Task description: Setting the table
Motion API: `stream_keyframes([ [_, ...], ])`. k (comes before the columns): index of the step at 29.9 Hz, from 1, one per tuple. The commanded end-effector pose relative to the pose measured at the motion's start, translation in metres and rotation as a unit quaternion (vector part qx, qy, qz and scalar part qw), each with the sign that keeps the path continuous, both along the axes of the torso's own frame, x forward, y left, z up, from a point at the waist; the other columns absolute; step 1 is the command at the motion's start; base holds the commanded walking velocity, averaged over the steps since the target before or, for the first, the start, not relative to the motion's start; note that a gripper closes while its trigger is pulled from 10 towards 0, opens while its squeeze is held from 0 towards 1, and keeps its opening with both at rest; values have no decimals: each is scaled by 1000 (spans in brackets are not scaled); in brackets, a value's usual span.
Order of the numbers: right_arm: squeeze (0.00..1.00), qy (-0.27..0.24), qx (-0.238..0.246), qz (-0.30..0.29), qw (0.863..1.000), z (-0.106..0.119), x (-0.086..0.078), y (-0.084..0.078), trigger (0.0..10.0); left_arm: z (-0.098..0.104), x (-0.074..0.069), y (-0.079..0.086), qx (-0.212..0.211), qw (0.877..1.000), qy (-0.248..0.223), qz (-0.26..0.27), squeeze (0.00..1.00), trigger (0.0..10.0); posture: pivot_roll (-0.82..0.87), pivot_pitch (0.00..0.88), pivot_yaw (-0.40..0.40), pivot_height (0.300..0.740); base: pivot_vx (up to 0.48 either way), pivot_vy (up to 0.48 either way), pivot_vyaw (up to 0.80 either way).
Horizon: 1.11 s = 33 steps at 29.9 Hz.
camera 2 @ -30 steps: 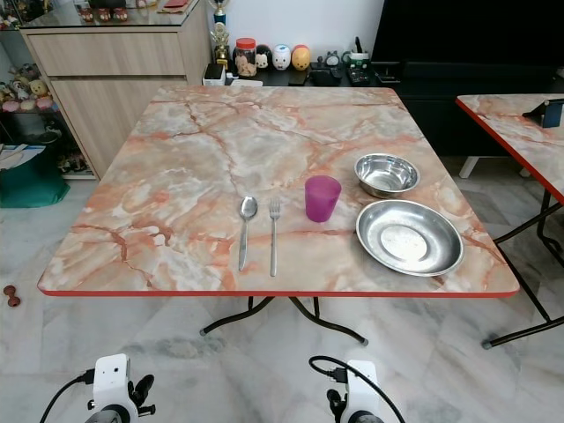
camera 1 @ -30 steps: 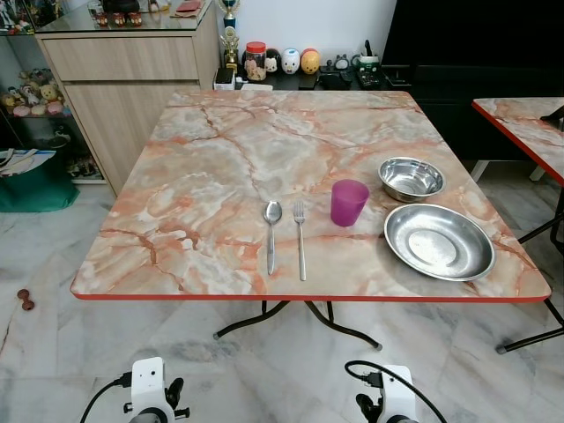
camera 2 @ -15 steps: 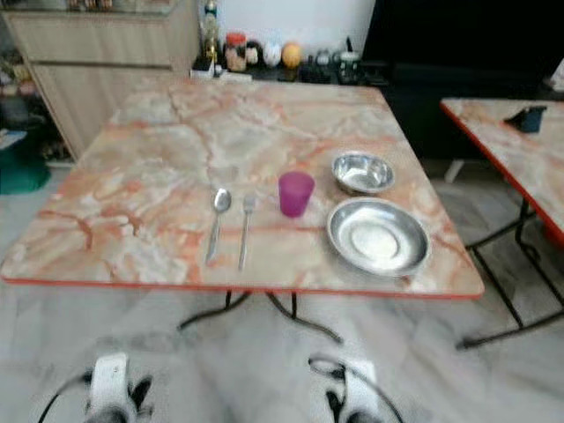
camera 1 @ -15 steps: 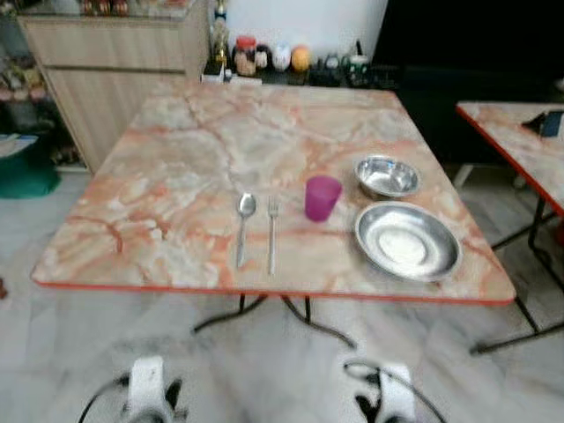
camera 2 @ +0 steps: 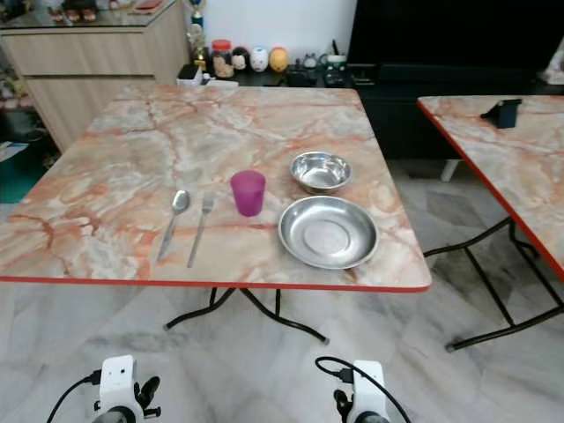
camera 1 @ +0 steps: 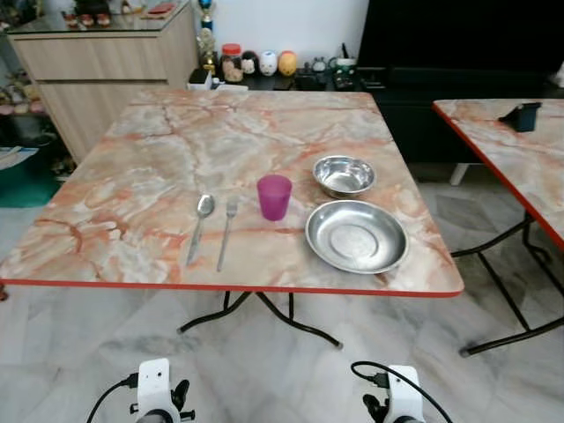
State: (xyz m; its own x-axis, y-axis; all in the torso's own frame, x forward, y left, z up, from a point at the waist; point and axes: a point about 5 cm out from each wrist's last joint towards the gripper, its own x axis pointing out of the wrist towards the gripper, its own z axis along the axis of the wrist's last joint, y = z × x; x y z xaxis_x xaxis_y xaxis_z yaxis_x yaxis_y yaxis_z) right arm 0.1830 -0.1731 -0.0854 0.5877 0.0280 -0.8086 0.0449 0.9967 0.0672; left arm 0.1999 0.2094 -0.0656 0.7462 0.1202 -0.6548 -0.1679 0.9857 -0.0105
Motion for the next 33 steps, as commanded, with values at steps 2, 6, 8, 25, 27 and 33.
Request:
stream_keyframes([
  [2,0,-6,0,-3,1000,1,1,1,10000,-1,-2,4,8,1000,7,-6,0,10000,18,0,-15,732,0,0,0],
  [6,0,-15,3,1,1000,1,2,2,10000,-1,-4,7,12,1000,9,-6,0,10000,13,0,-8,732,0,0,0],
  [8,0,-20,2,9,1000,2,3,3,10000,-1,-4,10,15,1000,11,-6,0,10000,6,0,-3,732,0,0,0],
  [25,0,-274,-39,83,957,53,29,-16,10000,4,3,17,22,1000,5,4,0,10000,-46,0,-7,732,0,0,0],
  [27,0,-286,-41,72,955,58,26,-18,10000,4,2,17,22,1000,5,6,0,10000,-49,0,-10,732,0,0,0],
  [33,0,-323,-61,60,943,81,3,-32,10000,2,-3,17,21,1000,7,10,0,10000,-76,0,-18,732,0,0,0],
])
